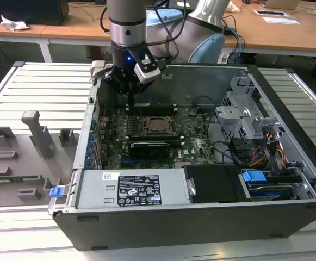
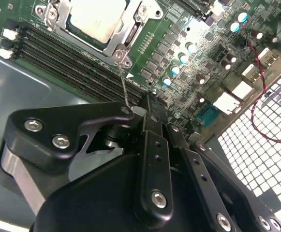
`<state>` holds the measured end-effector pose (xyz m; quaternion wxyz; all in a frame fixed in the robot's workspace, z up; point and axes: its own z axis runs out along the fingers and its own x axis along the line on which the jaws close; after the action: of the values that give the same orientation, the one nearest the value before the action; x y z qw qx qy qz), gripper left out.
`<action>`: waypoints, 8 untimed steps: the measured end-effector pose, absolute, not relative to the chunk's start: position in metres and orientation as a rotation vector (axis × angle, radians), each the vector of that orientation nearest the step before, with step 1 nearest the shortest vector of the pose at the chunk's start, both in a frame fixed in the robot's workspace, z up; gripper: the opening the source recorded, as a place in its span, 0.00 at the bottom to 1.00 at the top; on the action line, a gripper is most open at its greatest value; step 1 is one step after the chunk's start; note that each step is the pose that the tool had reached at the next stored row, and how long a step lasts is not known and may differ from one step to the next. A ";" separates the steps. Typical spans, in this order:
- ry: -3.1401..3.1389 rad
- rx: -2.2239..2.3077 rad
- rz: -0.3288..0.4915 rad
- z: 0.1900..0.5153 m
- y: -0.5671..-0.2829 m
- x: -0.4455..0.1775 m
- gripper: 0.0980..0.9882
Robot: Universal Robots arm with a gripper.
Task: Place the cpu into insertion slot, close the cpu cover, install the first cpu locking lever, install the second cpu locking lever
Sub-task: 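Install the first cpu locking lever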
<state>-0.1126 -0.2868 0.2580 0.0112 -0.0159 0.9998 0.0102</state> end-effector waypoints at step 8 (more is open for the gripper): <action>3.119 -0.049 0.031 0.258 -0.286 -0.101 0.01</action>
<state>-0.1011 -0.2865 0.2580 0.0112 -0.0158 0.9998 0.0099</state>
